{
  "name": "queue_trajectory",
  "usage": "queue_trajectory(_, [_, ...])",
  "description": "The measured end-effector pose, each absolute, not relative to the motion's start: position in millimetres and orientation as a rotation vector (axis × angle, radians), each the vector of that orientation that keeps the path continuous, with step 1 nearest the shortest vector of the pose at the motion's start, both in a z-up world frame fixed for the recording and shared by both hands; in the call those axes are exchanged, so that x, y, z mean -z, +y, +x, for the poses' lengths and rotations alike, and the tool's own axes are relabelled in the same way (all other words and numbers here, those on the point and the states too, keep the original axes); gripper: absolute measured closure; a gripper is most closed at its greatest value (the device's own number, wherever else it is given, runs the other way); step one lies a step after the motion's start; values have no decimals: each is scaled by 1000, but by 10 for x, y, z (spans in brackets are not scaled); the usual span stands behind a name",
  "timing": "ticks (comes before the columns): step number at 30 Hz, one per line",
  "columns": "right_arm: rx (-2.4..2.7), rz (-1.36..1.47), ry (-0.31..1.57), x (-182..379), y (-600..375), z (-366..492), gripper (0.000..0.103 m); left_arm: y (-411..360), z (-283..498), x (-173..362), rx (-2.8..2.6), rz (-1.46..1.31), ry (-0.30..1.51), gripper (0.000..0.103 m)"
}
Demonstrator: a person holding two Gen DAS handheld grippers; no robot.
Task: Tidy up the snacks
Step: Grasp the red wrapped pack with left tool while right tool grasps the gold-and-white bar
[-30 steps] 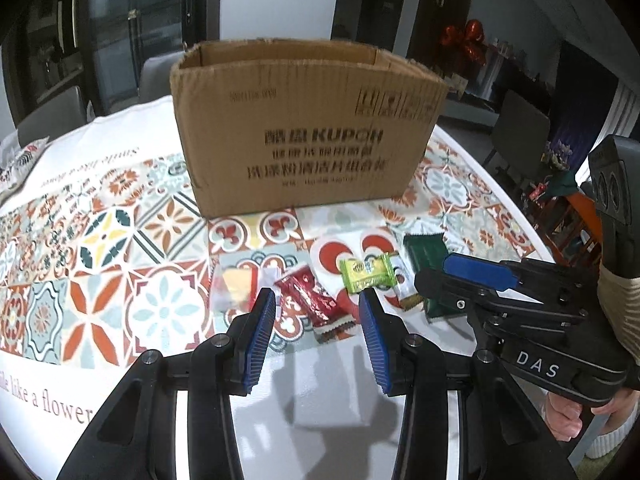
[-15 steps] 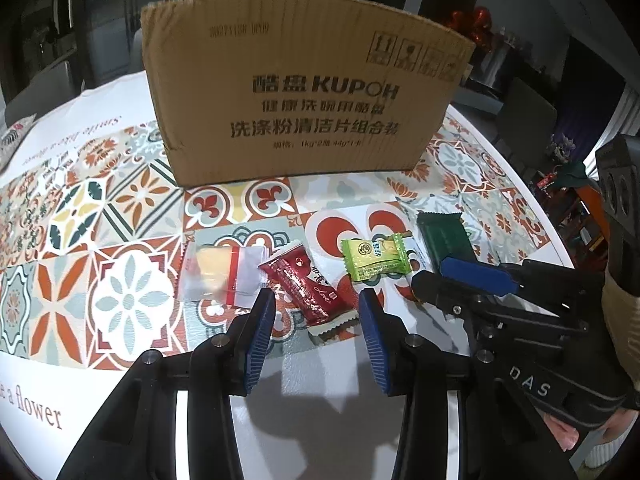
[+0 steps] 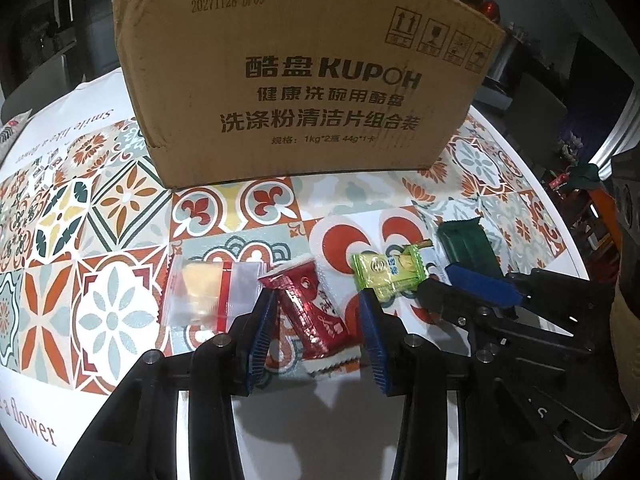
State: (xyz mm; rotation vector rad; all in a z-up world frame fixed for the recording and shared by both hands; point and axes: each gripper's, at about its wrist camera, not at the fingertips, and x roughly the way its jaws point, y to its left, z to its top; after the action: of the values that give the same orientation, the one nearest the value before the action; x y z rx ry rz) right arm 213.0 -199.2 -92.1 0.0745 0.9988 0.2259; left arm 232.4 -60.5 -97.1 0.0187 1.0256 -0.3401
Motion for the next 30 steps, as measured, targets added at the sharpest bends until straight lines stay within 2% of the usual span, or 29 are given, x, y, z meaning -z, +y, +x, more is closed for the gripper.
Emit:
queue_trajectory(6, [-204,19,979,927,-1954,2158,80,-625,2361,1012,334,16,1034,69])
queue_trajectory(8, [-202,23,976,929,-1960,2161,82,-632,2377,1025,329,16,1033,79])
queue_trajectory(9, [-201,28,976,930,-1969,2162,82,-638,2383,1029,330,13,1032,80])
queue_trajectory(30, [-224,89,885,558,-2032,1953,83,-576,2153,648,357,1,949,81])
